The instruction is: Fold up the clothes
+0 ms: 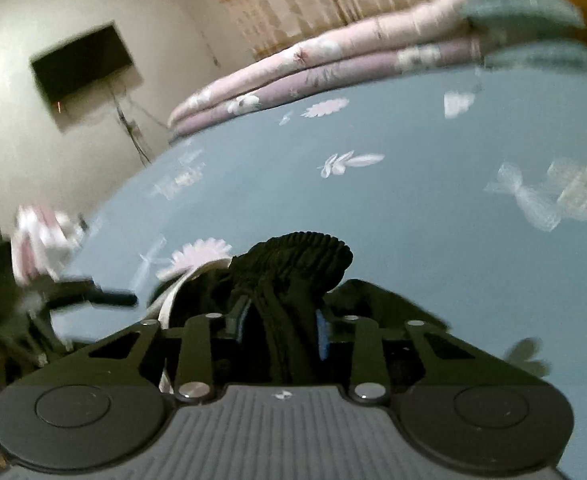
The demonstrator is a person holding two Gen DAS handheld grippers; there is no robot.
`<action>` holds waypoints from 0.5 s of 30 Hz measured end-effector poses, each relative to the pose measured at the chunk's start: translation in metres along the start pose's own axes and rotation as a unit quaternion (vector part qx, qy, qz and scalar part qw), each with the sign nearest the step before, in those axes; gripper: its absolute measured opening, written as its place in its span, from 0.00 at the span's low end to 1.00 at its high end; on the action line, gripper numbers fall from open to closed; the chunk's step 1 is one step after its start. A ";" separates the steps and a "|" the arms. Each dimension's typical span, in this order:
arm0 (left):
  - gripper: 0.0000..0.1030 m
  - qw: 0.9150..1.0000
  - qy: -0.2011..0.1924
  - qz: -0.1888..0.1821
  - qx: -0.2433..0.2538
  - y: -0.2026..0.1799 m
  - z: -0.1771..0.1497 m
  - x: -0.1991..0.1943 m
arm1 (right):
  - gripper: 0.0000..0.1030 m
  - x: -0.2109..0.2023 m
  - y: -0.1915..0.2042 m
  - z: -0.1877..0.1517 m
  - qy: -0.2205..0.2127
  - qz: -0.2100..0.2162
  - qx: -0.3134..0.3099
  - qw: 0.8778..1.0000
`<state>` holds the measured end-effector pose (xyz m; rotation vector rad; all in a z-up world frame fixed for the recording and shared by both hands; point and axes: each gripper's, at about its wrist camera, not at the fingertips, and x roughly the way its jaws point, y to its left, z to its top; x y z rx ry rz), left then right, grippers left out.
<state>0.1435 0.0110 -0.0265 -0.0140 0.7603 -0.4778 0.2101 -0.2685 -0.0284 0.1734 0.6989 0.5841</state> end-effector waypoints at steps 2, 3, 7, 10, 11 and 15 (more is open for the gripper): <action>0.89 1.000 -0.001 -0.009 -0.001 -0.001 -0.001 -0.004 | 0.29 -0.016 0.008 -0.004 0.002 -0.017 -0.019 1.000; 0.89 1.000 -0.002 -0.012 0.000 -0.003 -0.001 -0.007 | 0.28 -0.022 0.009 -0.007 0.005 -0.024 -0.022 0.999; 0.89 0.999 -0.005 -0.032 0.003 -0.008 0.001 -0.014 | 0.27 -0.041 0.006 -0.022 0.025 -0.049 -0.022 0.998; 0.90 0.999 -0.012 -0.049 0.010 -0.013 0.007 -0.020 | 0.26 -0.046 -0.004 -0.038 0.044 -0.072 -0.004 0.996; 0.90 0.998 -0.016 -0.054 0.013 -0.015 0.009 -0.022 | 0.26 -0.047 -0.007 -0.044 0.052 -0.083 0.000 0.995; 0.90 0.997 -0.025 -0.067 0.022 -0.021 0.021 -0.019 | 0.26 -0.047 -0.018 -0.062 0.076 -0.115 0.013 0.990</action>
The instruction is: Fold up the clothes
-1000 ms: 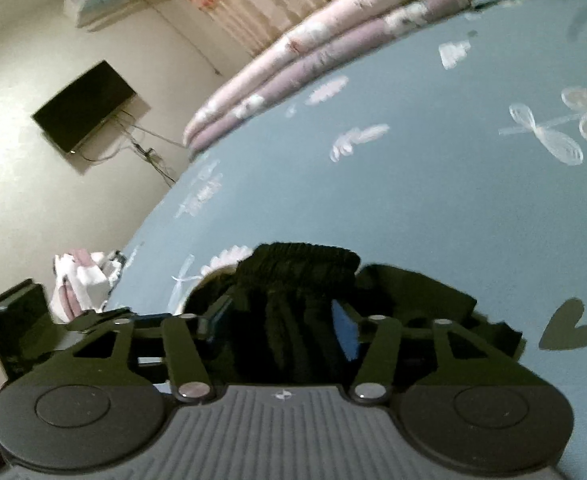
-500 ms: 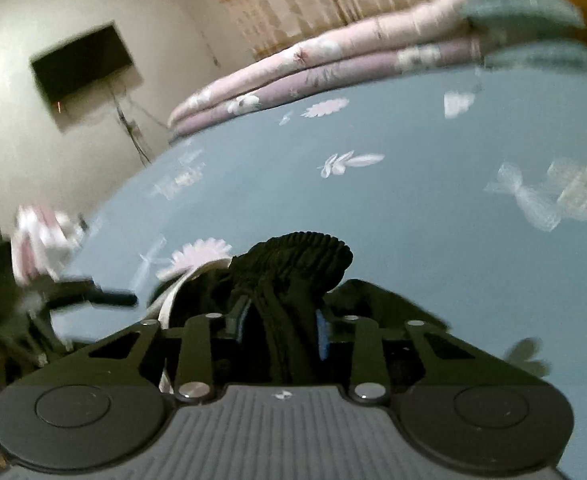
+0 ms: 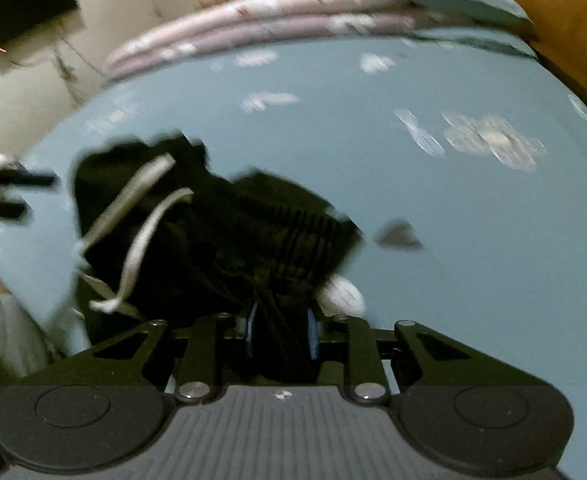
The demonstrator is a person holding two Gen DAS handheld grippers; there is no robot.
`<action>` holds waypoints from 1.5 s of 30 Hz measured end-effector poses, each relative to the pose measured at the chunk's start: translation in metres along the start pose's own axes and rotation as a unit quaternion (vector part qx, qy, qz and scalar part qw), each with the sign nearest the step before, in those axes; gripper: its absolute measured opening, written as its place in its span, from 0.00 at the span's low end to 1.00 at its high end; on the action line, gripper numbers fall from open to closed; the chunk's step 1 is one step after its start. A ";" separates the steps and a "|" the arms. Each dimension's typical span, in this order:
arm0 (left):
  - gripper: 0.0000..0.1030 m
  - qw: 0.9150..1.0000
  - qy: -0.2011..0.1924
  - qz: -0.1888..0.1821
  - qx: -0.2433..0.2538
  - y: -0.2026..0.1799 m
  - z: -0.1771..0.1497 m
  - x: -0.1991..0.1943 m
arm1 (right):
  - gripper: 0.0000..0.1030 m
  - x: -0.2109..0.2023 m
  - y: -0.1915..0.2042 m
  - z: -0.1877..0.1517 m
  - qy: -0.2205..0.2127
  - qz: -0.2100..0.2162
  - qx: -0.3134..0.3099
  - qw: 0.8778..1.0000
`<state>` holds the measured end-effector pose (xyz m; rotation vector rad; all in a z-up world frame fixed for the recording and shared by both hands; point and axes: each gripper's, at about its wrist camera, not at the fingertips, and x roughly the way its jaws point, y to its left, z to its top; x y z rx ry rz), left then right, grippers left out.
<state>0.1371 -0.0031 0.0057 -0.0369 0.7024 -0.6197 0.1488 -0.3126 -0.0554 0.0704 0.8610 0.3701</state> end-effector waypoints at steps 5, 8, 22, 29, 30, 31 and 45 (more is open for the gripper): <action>0.90 1.000 0.004 -0.020 0.000 0.001 0.015 0.024 | 0.27 0.004 -0.012 -0.016 0.019 -0.022 0.012 1.000; 0.90 0.999 0.016 -0.047 -0.010 0.004 0.022 0.044 | 0.27 0.004 -0.016 -0.022 0.020 -0.028 0.014 0.999; 0.90 0.997 0.018 -0.064 0.047 -0.035 -0.001 0.042 | 0.55 -0.041 0.012 0.033 -0.079 0.019 -0.034 0.996; 0.90 0.995 0.014 -0.057 0.074 -0.046 -0.011 0.029 | 0.74 0.022 0.044 0.106 -0.061 0.166 -0.110 0.978; 0.90 0.996 0.016 -0.057 0.071 -0.043 -0.012 0.029 | 0.74 0.036 0.043 0.115 -0.047 0.185 -0.109 0.976; 0.90 0.996 0.018 -0.056 0.068 -0.041 -0.013 0.028 | 0.74 0.049 0.041 0.122 -0.034 0.201 -0.105 0.973; 0.90 0.998 0.020 -0.052 0.035 -0.014 -0.022 0.012 | 0.70 0.076 0.028 0.113 0.018 0.315 -0.062 0.947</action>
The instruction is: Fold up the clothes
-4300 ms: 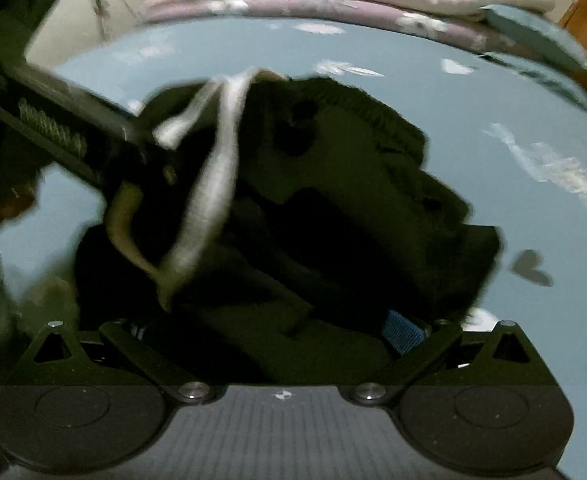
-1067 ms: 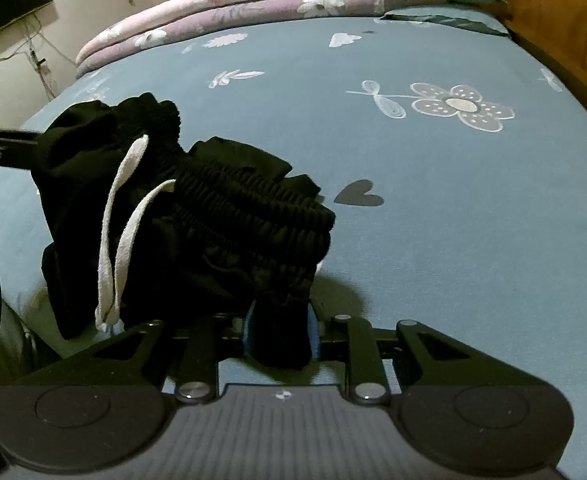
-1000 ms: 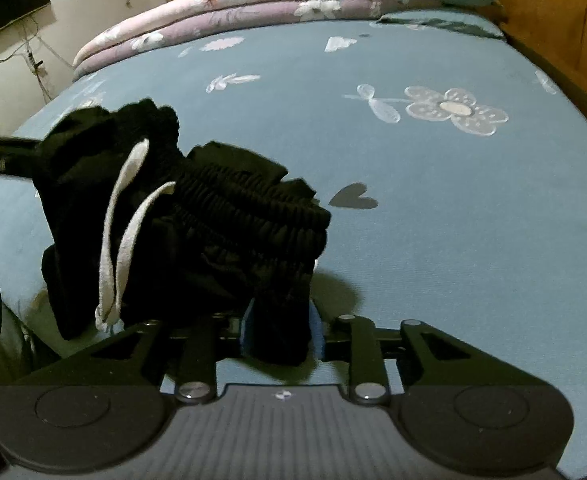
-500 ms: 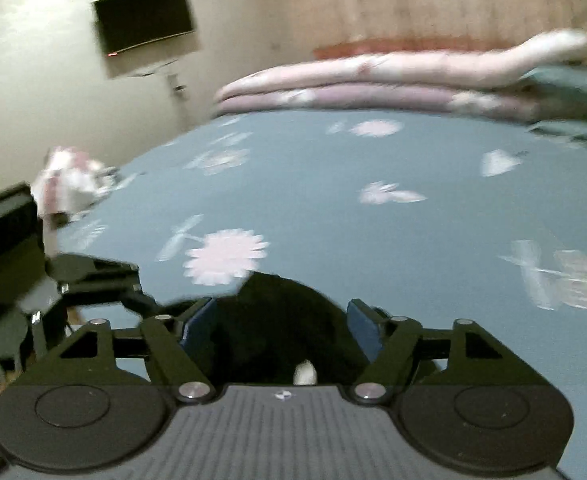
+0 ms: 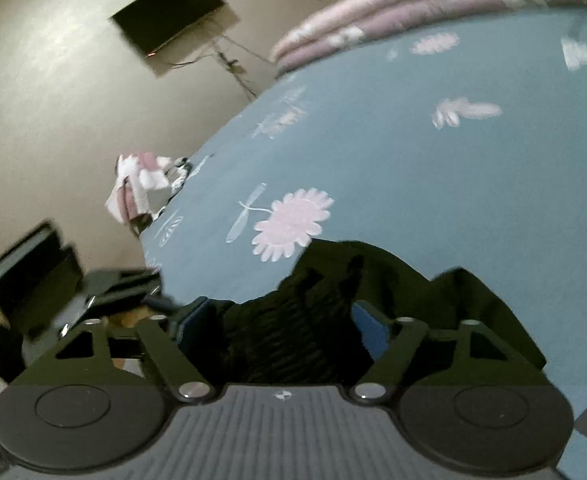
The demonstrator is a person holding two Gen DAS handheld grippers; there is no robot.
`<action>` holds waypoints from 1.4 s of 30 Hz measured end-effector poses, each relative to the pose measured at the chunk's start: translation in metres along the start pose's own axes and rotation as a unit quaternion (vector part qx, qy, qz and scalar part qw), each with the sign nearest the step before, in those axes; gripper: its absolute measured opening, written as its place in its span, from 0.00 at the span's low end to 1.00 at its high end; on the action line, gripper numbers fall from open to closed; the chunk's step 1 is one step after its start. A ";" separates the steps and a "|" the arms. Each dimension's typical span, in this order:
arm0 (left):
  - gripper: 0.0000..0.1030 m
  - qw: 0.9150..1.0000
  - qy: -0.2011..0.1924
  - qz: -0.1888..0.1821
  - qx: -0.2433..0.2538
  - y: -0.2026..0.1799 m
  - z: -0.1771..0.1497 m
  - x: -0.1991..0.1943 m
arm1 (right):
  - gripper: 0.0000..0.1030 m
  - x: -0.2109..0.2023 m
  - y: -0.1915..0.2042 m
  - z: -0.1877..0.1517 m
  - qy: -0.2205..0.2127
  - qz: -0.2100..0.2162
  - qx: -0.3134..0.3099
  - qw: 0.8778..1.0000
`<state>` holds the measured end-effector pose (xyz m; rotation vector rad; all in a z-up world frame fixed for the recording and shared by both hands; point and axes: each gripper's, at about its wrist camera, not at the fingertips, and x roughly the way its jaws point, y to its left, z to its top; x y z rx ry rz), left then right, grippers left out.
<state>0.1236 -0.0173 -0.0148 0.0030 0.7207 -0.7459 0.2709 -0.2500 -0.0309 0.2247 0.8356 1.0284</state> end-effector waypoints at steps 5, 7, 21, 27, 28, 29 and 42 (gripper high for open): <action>0.91 1.000 -0.025 -0.005 0.000 0.004 0.008 -0.021 | 0.69 -0.023 0.050 -0.009 -0.006 0.012 -0.069 0.998; 0.92 0.999 -0.033 -0.004 0.006 0.004 0.013 -0.026 | 0.69 -0.027 0.064 -0.011 -0.001 0.001 -0.085 0.996; 0.92 0.999 0.002 -0.003 0.034 0.001 0.012 0.001 | 0.69 0.010 0.057 -0.012 0.059 -0.058 -0.081 0.993; 0.92 0.999 0.018 0.003 0.046 0.004 0.008 0.004 | 0.25 0.012 0.095 -0.025 0.069 -0.064 -0.168 0.981; 0.92 0.998 0.018 0.000 0.053 0.004 0.009 0.006 | 0.21 0.009 0.104 -0.027 0.069 -0.065 -0.184 0.978; 0.92 0.998 0.019 -0.004 0.062 0.004 0.010 0.007 | 0.19 0.005 0.112 -0.030 0.069 -0.065 -0.200 0.975; 0.50 0.948 0.098 -0.174 0.249 -0.027 0.020 0.032 | 0.15 -0.034 0.159 -0.042 0.055 -0.094 -0.253 0.961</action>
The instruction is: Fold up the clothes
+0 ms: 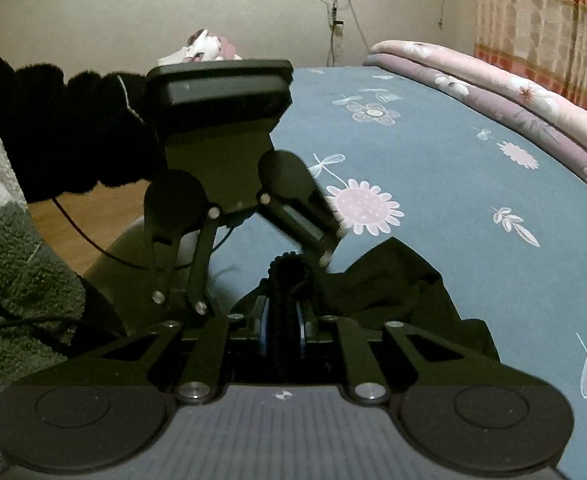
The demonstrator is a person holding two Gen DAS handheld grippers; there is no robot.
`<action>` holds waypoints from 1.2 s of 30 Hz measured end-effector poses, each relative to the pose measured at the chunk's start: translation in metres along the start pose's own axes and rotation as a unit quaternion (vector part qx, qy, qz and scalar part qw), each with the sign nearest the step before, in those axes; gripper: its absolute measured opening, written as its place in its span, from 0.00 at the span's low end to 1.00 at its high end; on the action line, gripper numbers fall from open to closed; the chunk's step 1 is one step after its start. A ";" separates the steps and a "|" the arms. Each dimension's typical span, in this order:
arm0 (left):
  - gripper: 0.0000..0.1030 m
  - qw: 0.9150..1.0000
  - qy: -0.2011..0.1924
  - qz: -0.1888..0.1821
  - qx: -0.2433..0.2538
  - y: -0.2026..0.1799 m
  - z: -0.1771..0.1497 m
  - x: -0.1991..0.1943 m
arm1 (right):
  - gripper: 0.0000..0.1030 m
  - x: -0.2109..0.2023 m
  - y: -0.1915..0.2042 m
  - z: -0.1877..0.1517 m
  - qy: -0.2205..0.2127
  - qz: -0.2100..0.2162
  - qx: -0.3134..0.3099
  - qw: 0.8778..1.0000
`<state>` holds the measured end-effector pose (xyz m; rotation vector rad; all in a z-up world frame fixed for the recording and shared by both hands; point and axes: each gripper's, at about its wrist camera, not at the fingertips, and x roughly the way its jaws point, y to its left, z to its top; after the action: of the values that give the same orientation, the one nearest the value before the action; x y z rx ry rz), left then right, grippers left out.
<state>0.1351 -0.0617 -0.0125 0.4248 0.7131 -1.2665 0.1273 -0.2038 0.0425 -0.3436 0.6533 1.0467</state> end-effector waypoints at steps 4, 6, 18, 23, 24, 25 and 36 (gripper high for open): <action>0.29 1.000 0.013 0.005 0.001 -0.004 0.001 -0.001 | 0.16 -0.008 -0.003 -0.004 -0.011 -0.015 0.015 1.000; 0.25 1.000 0.006 0.024 -0.010 -0.005 -0.001 -0.004 | 0.22 -0.012 -0.004 -0.005 -0.017 -0.023 0.023 0.999; 0.21 0.991 -0.037 0.117 -0.059 0.006 -0.002 -0.027 | 0.74 -0.059 -0.022 -0.083 -0.038 -0.158 0.142 0.976; 0.21 0.990 -0.037 0.118 -0.068 0.005 -0.001 -0.027 | 0.74 -0.040 -0.054 -0.140 -0.020 -0.160 0.235 0.959; 0.21 0.990 -0.037 0.118 -0.070 0.005 -0.001 -0.027 | 0.74 -0.034 -0.062 -0.150 -0.022 -0.155 0.253 0.955; 0.22 0.990 -0.035 0.117 -0.074 0.005 -0.001 -0.026 | 0.74 -0.027 -0.070 -0.157 -0.024 -0.148 0.269 0.952; 0.40 0.992 -0.036 0.079 -0.096 -0.002 -0.008 -0.034 | 0.62 0.008 -0.073 -0.158 -0.003 -0.093 0.228 0.969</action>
<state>0.1264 -0.0327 0.0057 0.2712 0.7183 -1.0477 0.1417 -0.3202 -0.0861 0.0012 0.8169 0.6916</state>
